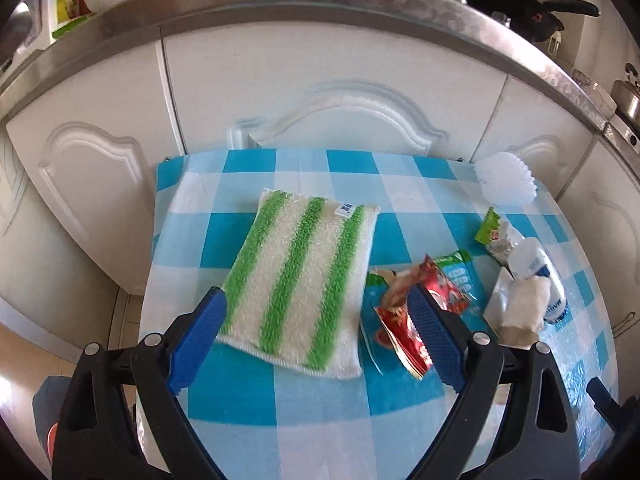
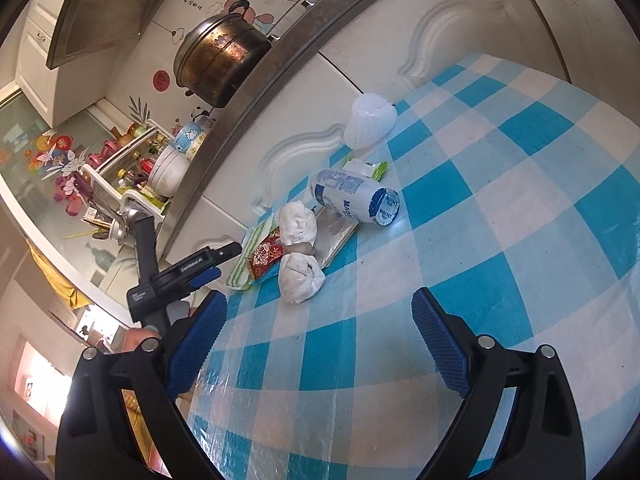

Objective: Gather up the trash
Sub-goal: 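Grasp the green-striped scrub cloth with the left tool and lift it, then grasp the white plastic scrubber with the right tool while the left tool holds the cloth, then carry the cloth and scrubber to the red bucket and open both tools, then move both tools back over the table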

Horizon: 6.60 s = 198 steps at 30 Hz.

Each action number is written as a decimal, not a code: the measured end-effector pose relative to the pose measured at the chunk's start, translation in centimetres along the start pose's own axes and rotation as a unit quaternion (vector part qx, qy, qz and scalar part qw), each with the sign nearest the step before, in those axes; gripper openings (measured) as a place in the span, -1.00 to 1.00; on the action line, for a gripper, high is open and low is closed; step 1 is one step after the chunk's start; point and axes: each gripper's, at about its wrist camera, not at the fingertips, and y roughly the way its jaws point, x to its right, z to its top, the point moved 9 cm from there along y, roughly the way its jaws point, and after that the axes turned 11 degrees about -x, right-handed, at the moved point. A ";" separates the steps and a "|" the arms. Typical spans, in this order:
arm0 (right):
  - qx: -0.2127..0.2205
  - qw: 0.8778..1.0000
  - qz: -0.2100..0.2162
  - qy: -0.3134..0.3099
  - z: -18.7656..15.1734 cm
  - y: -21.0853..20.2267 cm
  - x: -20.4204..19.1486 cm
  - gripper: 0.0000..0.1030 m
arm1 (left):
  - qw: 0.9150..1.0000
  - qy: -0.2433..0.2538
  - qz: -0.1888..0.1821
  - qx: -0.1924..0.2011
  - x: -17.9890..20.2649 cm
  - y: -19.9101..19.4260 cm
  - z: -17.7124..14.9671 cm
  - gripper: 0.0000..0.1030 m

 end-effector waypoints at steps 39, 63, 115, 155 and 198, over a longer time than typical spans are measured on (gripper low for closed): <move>-0.044 0.998 -0.046 -0.025 -0.4 2.0 -0.7 0.80 | 0.999 0.023 -0.044 -0.023 1.8 -0.3 -5.3 0.08; -0.083 0.992 -0.041 0.090 20.9 14.4 6.3 0.46 | 0.996 -0.026 -0.080 0.038 0.2 -4.9 -11.4 0.03; -0.170 0.984 0.001 -0.054 -12.3 2.5 -12.1 -0.30 | 0.991 -0.119 -0.026 0.050 -12.4 -14.6 -28.7 0.03; -0.338 0.910 -0.016 -0.238 -24.1 23.1 -29.5 0.34 | 0.947 -0.320 0.011 0.033 -30.0 -8.8 -32.9 0.66; 0.099 0.926 -0.131 -0.340 -6.6 -4.4 -17.9 0.91 | 0.981 -0.084 0.014 0.175 -12.4 -20.1 -26.5 0.70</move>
